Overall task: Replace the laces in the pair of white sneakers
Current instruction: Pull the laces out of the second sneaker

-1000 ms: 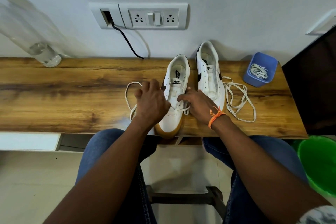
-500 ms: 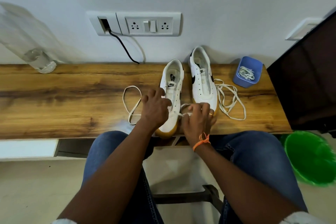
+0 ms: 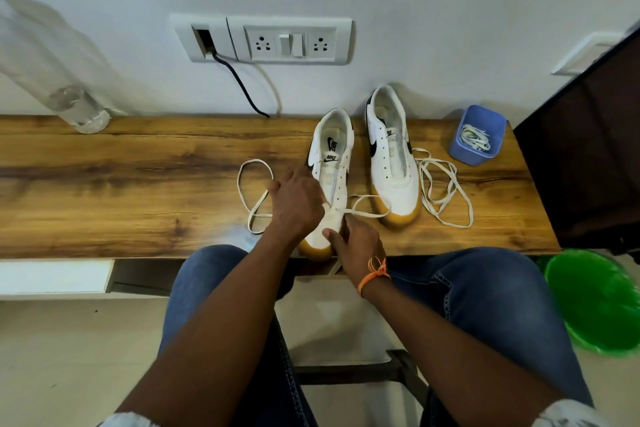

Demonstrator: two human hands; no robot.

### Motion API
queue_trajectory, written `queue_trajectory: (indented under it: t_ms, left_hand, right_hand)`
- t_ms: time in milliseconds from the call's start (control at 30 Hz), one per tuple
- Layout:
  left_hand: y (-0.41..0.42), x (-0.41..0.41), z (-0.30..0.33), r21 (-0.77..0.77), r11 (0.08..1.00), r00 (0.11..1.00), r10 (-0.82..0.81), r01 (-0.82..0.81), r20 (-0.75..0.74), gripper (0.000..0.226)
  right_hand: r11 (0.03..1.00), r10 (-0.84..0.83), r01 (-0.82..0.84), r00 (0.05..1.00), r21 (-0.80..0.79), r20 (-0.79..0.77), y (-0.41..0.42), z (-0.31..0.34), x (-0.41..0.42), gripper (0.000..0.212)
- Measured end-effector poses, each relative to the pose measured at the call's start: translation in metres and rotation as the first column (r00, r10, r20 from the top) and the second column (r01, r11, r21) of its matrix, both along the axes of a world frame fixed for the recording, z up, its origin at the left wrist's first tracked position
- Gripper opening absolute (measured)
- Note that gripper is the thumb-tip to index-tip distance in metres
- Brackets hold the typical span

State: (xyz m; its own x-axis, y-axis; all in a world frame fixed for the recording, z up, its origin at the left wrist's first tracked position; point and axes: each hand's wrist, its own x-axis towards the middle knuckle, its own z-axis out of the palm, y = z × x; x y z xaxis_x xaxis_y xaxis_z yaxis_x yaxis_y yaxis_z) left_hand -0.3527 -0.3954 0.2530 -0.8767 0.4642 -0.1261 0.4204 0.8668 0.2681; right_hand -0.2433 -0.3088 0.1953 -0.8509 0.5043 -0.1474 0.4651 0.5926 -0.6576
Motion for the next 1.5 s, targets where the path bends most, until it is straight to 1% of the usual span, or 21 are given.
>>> queue_trajectory:
  t_ms: [67,133,200,233,333,400,467,500,600,667,733,767,867,933,1000,1100,1200,1267,1300,1400,1500]
  left_hand:
    - [-0.005,-0.005,0.009,0.071,0.982,0.985,0.175,-0.175,0.014,0.02]
    - [-0.016,-0.014,0.017,0.132,0.902,0.911,0.41,-0.412,0.046,0.017]
    - [-0.03,-0.018,0.021,0.118,0.818,0.827,0.558,-0.563,0.075,0.021]
    - [-0.034,-0.018,0.021,0.076,0.81,0.814,0.577,-0.581,0.074,0.024]
    - [-0.029,-0.008,0.022,0.028,0.904,0.904,0.427,-0.426,-0.016,0.031]
    - [-0.018,-0.001,0.018,0.067,0.986,0.977,0.163,-0.155,-0.136,0.03]
    - [-0.008,0.002,0.01,0.009,0.995,0.979,-0.094,0.097,-0.182,0.025]
    - [-0.006,0.003,0.004,-0.035,0.987,0.972,-0.16,0.156,-0.171,0.025]
    - [-0.001,0.004,-0.009,-0.153,0.972,0.971,-0.199,0.179,-0.129,0.027]
    - [0.001,0.0,-0.012,-0.163,0.967,0.969,-0.217,0.196,-0.121,0.025]
    - [0.0,-0.004,-0.006,-0.054,0.991,0.989,-0.13,0.126,-0.074,0.021]
    - [-0.002,-0.007,-0.003,0.043,0.999,0.999,-0.017,0.019,-0.036,0.018]
    - [-0.015,-0.017,0.009,0.254,0.893,0.927,0.372,-0.372,0.047,0.014]
    - [-0.028,-0.025,0.018,0.244,0.814,0.845,0.532,-0.527,0.049,0.014]
    - [-0.037,-0.029,0.021,0.156,0.817,0.827,0.562,-0.556,0.008,0.018]
    - [-0.032,-0.021,0.021,0.039,0.881,0.878,0.473,-0.472,-0.071,0.022]
    - [-0.018,-0.012,0.018,0.03,0.99,0.977,0.14,-0.137,-0.161,0.037]
    - [-0.011,-0.009,0.011,-0.005,0.996,0.985,-0.093,0.093,-0.144,0.031]
    - [-0.009,-0.008,0.005,-0.032,0.988,0.983,-0.152,0.15,-0.101,0.031]
    - [-0.003,-0.003,-0.007,-0.101,0.975,0.978,-0.205,0.2,-0.044,0.031]
    - [0.0,-0.007,-0.008,-0.014,0.991,0.991,-0.133,0.133,-0.003,0.019]
  right_hand:
    - [1.0,-0.006,0.006,1.0,-0.008,-0.005,0.001,-0.001,0.0,0.032]
    - [1.0,-0.008,0.008,1.0,-0.014,-0.01,0.003,-0.001,-0.001,0.032]
    - [1.0,0.002,-0.002,1.0,-0.011,0.012,0.005,0.0,-0.001,0.033]
    - [1.0,0.008,-0.008,1.0,-0.013,0.027,0.006,0.0,-0.001,0.033]
    - [1.0,0.025,-0.024,0.999,-0.015,0.037,0.007,-0.001,-0.002,0.031]
    - [1.0,0.028,-0.028,0.999,0.0,0.041,0.006,-0.001,-0.003,0.032]
    - [1.0,0.029,-0.03,0.998,0.009,0.047,0.005,0.0,-0.004,0.035]
    - [0.999,0.036,-0.037,0.998,0.011,0.046,0.004,0.0,-0.005,0.037]
    - [0.999,0.044,-0.044,0.998,0.002,0.042,0.005,0.001,-0.006,0.04]
    - [0.999,0.033,-0.033,0.998,-0.002,0.044,0.005,0.001,-0.006,0.041]
    - [1.0,0.022,-0.022,0.999,-0.007,0.049,0.003,0.001,-0.005,0.041]
    - [1.0,0.022,-0.021,0.999,-0.011,0.048,0.003,0.001,-0.005,0.04]
    - [1.0,0.02,-0.019,0.999,-0.016,0.044,0.004,0.003,-0.006,0.036]
    - [1.0,0.016,-0.015,0.999,-0.018,0.044,0.004,0.005,-0.005,0.036]
    - [1.0,0.014,-0.014,0.999,-0.021,0.041,0.004,0.006,-0.003,0.036]
    - [0.999,0.025,-0.023,0.998,-0.023,0.054,0.004,0.009,-0.003,0.038]
    - [1.0,0.022,-0.022,0.998,-0.015,0.059,0.004,0.009,-0.005,0.037]
    - [1.0,0.024,-0.024,0.998,-0.004,0.05,0.004,0.009,-0.006,0.037]
    - [1.0,0.026,-0.026,0.998,-0.002,0.049,0.004,0.009,-0.006,0.037]
    - [0.999,0.03,-0.031,0.998,0.017,0.06,0.004,0.008,-0.007,0.036]
    - [1.0,0.021,-0.021,0.998,0.007,0.055,0.003,0.007,-0.008,0.037]
